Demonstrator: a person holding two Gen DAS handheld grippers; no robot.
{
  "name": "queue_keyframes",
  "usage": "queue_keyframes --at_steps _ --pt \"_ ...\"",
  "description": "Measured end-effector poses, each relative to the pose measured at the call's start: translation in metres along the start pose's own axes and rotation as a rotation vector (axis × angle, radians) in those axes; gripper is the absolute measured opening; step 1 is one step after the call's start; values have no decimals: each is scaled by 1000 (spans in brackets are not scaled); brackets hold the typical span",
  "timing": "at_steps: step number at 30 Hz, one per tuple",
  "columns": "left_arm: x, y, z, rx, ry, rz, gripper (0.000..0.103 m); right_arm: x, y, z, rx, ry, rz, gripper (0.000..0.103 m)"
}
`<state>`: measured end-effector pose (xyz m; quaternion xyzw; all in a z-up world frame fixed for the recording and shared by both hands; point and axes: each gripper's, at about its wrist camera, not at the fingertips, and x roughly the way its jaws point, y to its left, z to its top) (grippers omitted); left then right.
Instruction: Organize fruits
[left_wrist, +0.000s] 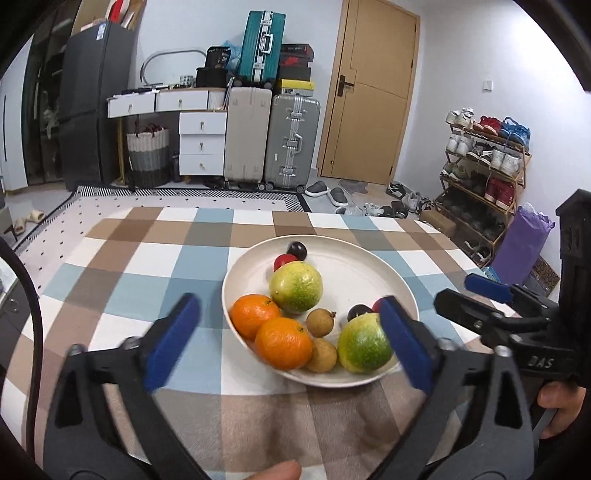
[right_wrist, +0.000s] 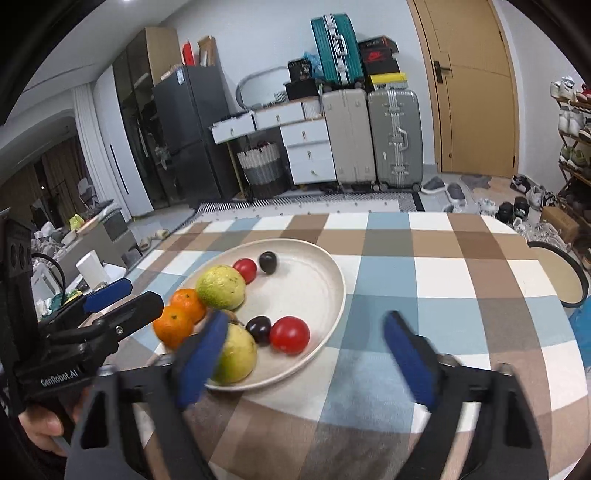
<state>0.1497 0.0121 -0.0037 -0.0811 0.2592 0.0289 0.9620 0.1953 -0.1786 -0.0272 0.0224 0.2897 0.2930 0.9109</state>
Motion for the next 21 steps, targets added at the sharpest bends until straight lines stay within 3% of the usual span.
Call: queue_keyframes --at_steps 3,21 --pt "-14 0 -5 18 -30 1 102 -11 4 -4 -28 -23 7 103" --pt "-38 4 -24 20 -43 -18 102 -39 23 -19 -106 -134 1 103"
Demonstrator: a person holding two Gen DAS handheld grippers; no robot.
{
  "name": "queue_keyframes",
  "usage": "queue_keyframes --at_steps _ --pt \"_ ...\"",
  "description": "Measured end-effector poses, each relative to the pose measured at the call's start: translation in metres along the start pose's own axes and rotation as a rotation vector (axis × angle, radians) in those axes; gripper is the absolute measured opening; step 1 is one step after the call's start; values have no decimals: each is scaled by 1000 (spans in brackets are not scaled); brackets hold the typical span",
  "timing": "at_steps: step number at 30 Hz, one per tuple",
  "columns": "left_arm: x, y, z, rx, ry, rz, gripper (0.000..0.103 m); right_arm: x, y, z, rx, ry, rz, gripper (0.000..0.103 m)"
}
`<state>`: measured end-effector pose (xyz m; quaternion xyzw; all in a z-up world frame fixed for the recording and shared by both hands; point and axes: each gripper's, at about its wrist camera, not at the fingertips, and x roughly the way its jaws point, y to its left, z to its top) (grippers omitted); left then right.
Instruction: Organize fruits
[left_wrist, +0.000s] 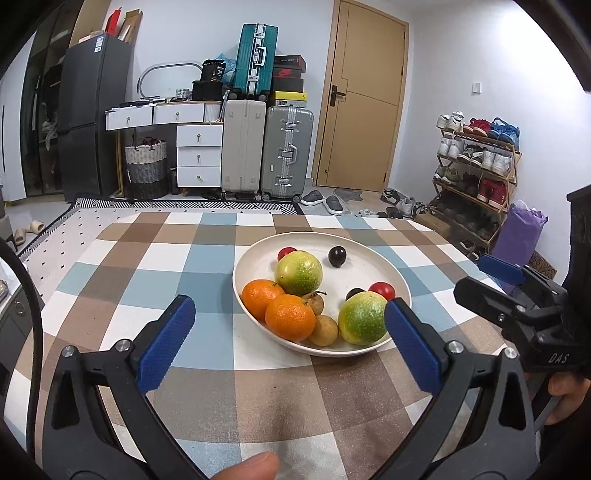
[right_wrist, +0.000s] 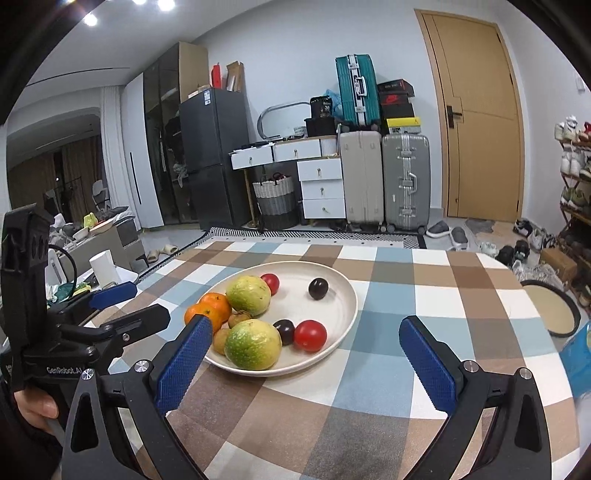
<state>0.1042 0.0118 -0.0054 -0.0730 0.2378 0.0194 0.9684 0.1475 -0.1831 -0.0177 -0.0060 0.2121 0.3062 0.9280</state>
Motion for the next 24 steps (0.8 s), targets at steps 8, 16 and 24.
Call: queue_keyframes --at_steps 8,16,24 --pt "8 -1 4 3 20 18 102 -2 -2 0 12 -11 2 103" --pt "10 1 4 -6 25 22 102 -2 -2 0 10 -12 0 103" --pt "12 2 4 -3 22 21 102 -2 -1 -1 8 -13 0 103"
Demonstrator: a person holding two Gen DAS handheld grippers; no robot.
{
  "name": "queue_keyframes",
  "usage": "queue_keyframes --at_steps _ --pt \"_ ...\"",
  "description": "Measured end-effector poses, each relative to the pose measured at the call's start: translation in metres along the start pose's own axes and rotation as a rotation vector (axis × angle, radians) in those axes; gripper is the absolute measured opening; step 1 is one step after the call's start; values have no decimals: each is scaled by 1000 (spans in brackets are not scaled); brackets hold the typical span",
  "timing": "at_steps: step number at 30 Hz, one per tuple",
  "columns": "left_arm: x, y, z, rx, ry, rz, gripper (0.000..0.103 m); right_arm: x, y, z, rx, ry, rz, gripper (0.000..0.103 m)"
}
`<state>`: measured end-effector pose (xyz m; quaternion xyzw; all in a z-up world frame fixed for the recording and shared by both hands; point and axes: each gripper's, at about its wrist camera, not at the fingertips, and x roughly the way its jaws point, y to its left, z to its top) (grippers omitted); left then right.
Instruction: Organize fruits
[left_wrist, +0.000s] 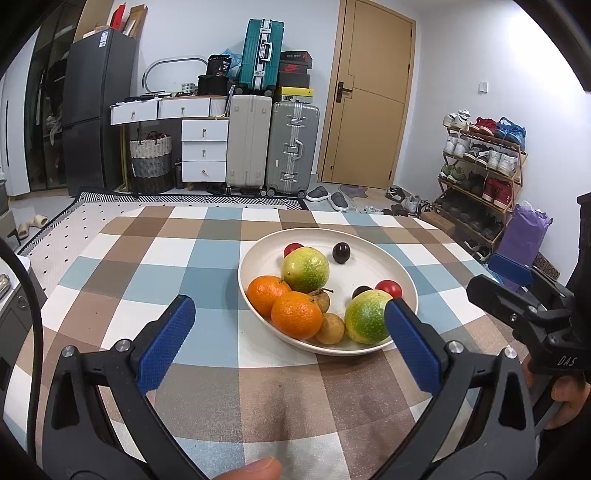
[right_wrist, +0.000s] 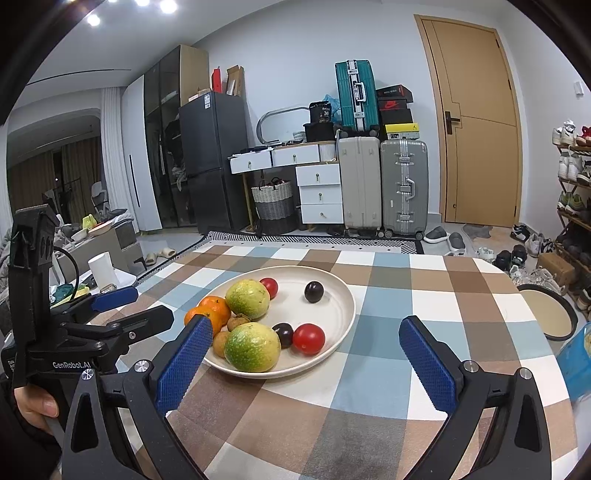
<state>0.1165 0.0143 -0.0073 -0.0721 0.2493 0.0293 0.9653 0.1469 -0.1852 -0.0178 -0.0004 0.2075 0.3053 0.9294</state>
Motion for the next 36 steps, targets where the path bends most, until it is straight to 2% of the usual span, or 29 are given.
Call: queue_keyframes --at_steps 36 --pt "-3 -10 2 26 -19 -4 102 0 -1 2 0 4 -1 103"
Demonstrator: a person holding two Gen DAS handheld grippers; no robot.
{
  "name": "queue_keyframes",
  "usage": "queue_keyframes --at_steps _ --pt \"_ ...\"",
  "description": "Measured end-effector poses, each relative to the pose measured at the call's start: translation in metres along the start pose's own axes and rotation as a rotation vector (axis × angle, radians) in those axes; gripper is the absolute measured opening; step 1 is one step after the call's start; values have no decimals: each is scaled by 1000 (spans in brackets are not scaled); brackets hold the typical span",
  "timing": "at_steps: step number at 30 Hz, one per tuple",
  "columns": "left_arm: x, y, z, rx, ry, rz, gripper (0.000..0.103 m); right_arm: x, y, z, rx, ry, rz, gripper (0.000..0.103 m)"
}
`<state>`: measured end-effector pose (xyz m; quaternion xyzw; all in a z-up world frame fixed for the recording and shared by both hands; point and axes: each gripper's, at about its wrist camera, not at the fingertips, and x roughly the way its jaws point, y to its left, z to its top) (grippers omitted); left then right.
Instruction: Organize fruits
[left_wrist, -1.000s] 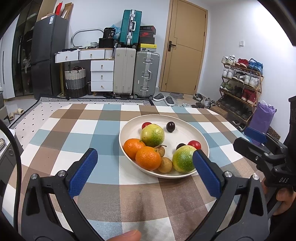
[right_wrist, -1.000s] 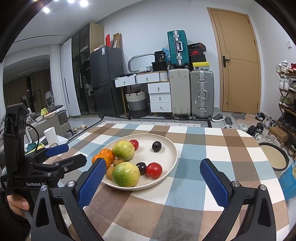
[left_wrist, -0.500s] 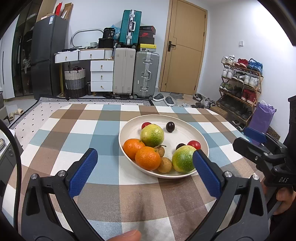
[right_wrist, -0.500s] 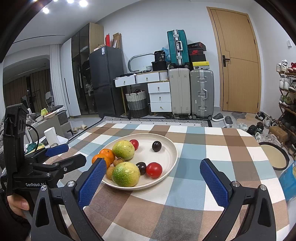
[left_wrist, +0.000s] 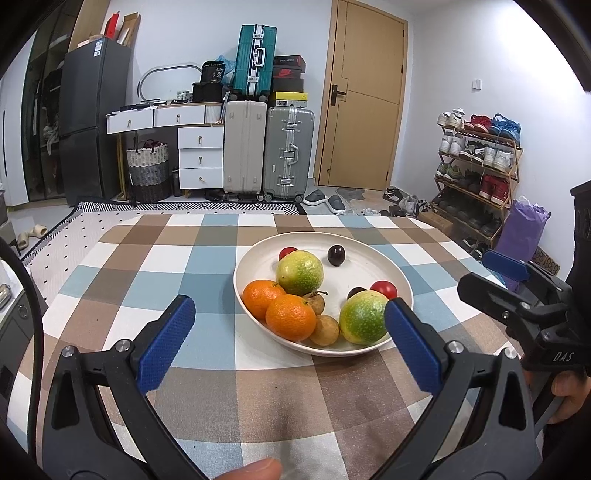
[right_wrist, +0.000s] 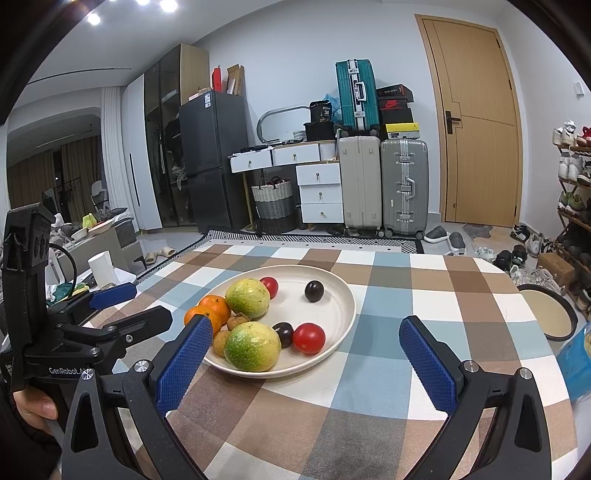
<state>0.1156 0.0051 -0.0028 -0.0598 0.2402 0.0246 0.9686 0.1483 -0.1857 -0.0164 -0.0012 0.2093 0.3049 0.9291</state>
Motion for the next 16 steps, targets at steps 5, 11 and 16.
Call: queue_keyframes --at_steps 5,11,16 --pt "1 -1 0 -2 -1 -1 102 0 0 0 -3 -2 0 103" --pt "-1 -3 0 1 -8 -7 102 0 0 0 -4 1 0 103" --pt "-4 -2 -1 -1 -13 -9 102 1 0 0 -3 0 1 103"
